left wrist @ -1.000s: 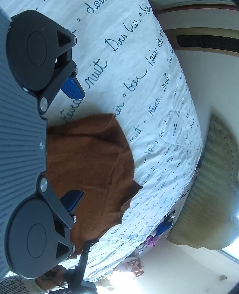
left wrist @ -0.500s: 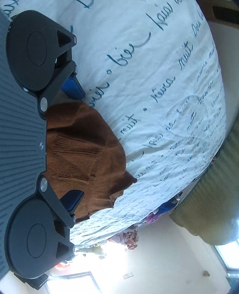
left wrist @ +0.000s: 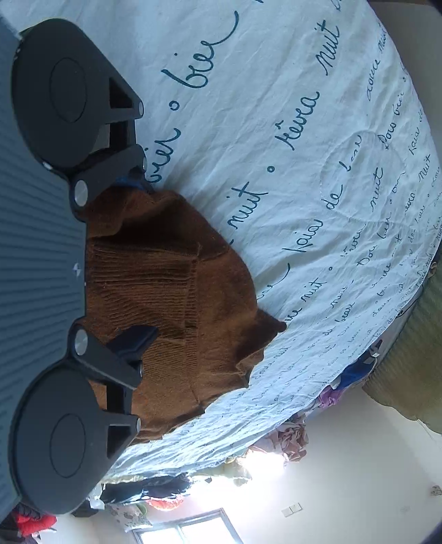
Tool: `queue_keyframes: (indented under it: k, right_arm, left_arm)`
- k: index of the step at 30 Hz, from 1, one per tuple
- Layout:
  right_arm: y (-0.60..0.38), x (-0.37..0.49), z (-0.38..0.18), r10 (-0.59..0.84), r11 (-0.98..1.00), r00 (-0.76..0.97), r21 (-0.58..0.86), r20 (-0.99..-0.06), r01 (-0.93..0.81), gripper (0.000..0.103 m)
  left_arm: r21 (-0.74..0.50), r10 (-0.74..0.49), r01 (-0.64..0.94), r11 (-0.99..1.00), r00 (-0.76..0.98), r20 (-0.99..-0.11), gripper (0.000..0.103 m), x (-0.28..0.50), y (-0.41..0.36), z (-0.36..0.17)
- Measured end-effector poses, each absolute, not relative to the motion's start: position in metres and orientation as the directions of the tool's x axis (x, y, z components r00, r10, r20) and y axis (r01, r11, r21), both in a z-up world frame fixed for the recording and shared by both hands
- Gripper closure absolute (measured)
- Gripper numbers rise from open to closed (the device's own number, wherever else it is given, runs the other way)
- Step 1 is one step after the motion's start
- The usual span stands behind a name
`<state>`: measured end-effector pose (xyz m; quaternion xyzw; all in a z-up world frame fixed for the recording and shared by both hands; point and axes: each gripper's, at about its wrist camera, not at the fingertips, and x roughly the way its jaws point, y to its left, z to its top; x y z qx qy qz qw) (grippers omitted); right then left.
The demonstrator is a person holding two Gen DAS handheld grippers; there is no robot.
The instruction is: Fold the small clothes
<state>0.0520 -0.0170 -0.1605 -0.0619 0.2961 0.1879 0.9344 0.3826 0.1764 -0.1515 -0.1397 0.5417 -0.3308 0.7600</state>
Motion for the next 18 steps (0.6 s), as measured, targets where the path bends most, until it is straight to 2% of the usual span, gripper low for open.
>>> queue_keyframes:
  k: [1, 5, 6, 7, 8, 9, 13, 14, 15, 16, 18]
  right_arm:
    - [-0.001, 0.048, -0.163, 0.306, 0.911, 0.76, -0.054, -0.573, -0.408, 0.001]
    - [0.046, 0.03, -0.172, 0.235, 0.869, 0.826, -0.27, -0.513, -0.415, 0.001]
    - [0.055, 0.024, -0.173, 0.23, 0.852, 0.838, -0.314, -0.495, -0.42, 0.001]
    - [0.064, 0.022, -0.176, 0.225, 0.829, 0.843, -0.358, -0.489, -0.429, 0.001]
    - [0.072, 0.02, -0.179, 0.224, 0.805, 0.844, -0.395, -0.488, -0.442, 0.001]
    - [0.079, 0.017, -0.183, 0.222, 0.783, 0.85, -0.432, -0.478, -0.448, 0.001]
    - [0.098, 0.015, -0.198, 0.159, 0.688, 0.892, -0.6, -0.423, -0.408, 0.001]
    - [0.102, 0.019, -0.2, 0.145, 0.673, 0.896, -0.622, -0.419, -0.4, 0.001]
    - [0.103, 0.022, -0.202, 0.126, 0.666, 0.901, -0.638, -0.415, -0.387, 0.001]
    - [0.104, 0.024, -0.202, 0.121, 0.659, 0.902, -0.646, -0.414, -0.385, 0.001]
    - [0.107, 0.031, -0.199, 0.121, 0.652, 0.911, -0.66, -0.395, -0.373, 0.002]
  left_arm:
    - [-0.597, -0.673, 0.337, 0.728, 0.185, -0.716, 0.018, 0.384, 0.179, -0.152]
    - [-0.628, -0.712, 0.361, 0.689, 0.177, -0.679, 0.021, 0.383, 0.184, -0.145]
    - [-0.633, -0.72, 0.37, 0.68, 0.17, -0.673, 0.033, 0.382, 0.183, -0.144]
    - [-0.64, -0.727, 0.375, 0.67, 0.157, -0.669, 0.056, 0.382, 0.183, -0.145]
    - [-0.642, -0.724, 0.367, 0.673, 0.151, -0.673, 0.064, 0.383, 0.183, -0.146]
    - [-0.645, -0.721, 0.353, 0.678, 0.15, -0.677, 0.069, 0.384, 0.185, -0.149]
    - [-0.72, -0.768, 0.279, 0.635, 0.132, -0.627, 0.069, 0.39, 0.2, -0.16]
    - [-0.735, -0.78, 0.268, 0.622, 0.128, -0.613, 0.068, 0.391, 0.203, -0.162]
    - [-0.743, -0.783, 0.255, 0.619, 0.126, -0.609, 0.051, 0.392, 0.205, -0.164]
    - [-0.748, -0.78, 0.226, 0.624, 0.127, -0.612, 0.024, 0.393, 0.207, -0.167]
    - [-0.782, -0.812, 0.22, 0.583, 0.111, -0.574, 0.01, 0.395, 0.207, -0.169]
